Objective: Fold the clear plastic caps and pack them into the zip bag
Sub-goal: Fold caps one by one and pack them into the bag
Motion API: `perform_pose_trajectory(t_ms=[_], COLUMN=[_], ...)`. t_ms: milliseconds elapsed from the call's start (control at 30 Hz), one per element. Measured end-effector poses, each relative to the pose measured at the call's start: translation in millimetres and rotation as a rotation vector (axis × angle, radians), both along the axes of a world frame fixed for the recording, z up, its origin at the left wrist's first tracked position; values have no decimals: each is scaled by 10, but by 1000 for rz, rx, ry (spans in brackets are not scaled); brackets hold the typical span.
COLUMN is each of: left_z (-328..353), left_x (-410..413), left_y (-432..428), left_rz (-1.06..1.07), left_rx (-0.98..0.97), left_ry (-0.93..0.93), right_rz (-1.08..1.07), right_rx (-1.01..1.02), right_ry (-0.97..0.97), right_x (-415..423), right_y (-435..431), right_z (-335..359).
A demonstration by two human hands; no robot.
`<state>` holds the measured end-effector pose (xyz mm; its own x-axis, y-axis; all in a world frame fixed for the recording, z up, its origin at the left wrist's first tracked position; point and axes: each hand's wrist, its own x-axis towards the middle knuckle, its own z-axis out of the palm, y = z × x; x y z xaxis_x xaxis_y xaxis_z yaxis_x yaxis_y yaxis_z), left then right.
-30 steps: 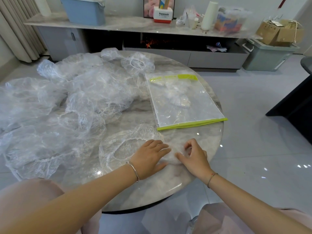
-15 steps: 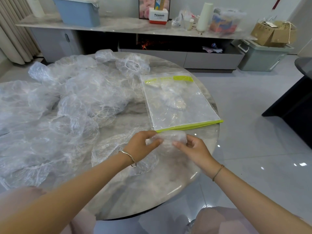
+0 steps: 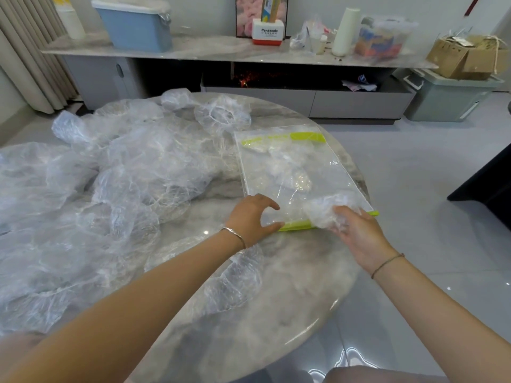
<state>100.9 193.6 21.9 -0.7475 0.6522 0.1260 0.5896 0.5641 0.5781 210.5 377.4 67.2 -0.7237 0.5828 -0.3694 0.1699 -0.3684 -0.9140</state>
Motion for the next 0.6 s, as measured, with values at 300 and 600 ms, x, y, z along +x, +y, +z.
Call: perform_pose_trajectory(t_ms=[300,600], left_z=[-198,-278], left_x=[-220,-258], left_y=[281,241], left_rz=[-60,8], left_rx=[-197,178], left_ry=[47,-179], right_rz=[-3,-118], right_rx=[110,322], right_ry=[-19,8], right_x=[-23,-30], right_y=[158,161], right_z=[11,-66])
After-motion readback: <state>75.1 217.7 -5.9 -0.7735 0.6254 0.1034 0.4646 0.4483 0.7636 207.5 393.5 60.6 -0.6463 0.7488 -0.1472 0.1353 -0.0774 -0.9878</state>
